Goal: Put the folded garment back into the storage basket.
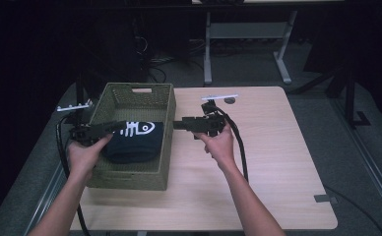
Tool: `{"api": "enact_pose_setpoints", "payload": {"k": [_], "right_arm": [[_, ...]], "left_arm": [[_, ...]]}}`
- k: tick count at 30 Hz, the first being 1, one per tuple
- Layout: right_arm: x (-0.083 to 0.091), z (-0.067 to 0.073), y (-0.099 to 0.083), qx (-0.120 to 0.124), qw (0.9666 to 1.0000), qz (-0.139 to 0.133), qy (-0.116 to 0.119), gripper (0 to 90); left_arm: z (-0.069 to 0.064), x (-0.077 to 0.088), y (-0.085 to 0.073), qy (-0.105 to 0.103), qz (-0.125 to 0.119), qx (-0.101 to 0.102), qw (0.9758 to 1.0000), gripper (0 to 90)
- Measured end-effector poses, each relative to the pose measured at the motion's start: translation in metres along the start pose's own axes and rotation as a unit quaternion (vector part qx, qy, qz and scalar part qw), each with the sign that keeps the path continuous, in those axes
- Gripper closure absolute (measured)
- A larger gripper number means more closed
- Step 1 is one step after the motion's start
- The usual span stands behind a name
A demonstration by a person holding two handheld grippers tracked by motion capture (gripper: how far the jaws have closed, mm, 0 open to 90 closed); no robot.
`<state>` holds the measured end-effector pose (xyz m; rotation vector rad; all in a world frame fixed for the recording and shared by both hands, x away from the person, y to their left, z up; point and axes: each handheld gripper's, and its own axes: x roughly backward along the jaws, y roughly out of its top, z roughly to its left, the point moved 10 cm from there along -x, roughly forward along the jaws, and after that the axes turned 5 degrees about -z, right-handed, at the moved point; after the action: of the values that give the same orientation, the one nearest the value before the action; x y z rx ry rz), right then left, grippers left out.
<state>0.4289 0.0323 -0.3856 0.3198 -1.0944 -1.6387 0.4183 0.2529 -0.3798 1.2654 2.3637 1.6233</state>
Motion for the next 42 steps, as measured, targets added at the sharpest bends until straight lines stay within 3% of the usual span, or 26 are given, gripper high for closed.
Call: {"api": "enact_pose_setpoints", "payload": {"k": [23, 42], "right_arm": [[0.056, -0.028, -0.009, -0.015, 0.9997, -0.02, -0.002, 40.6], [0.098, -0.051, -0.023, -0.026, 0.9987, -0.035, -0.025, 39.7]], "left_arm": [[-0.049, -0.028, -0.005, -0.022, 0.007, -0.013, 0.9996, 35.0], [-0.089, -0.053, -0.015, -0.049, 0.013, -0.035, 0.9981, 29.6]]}}
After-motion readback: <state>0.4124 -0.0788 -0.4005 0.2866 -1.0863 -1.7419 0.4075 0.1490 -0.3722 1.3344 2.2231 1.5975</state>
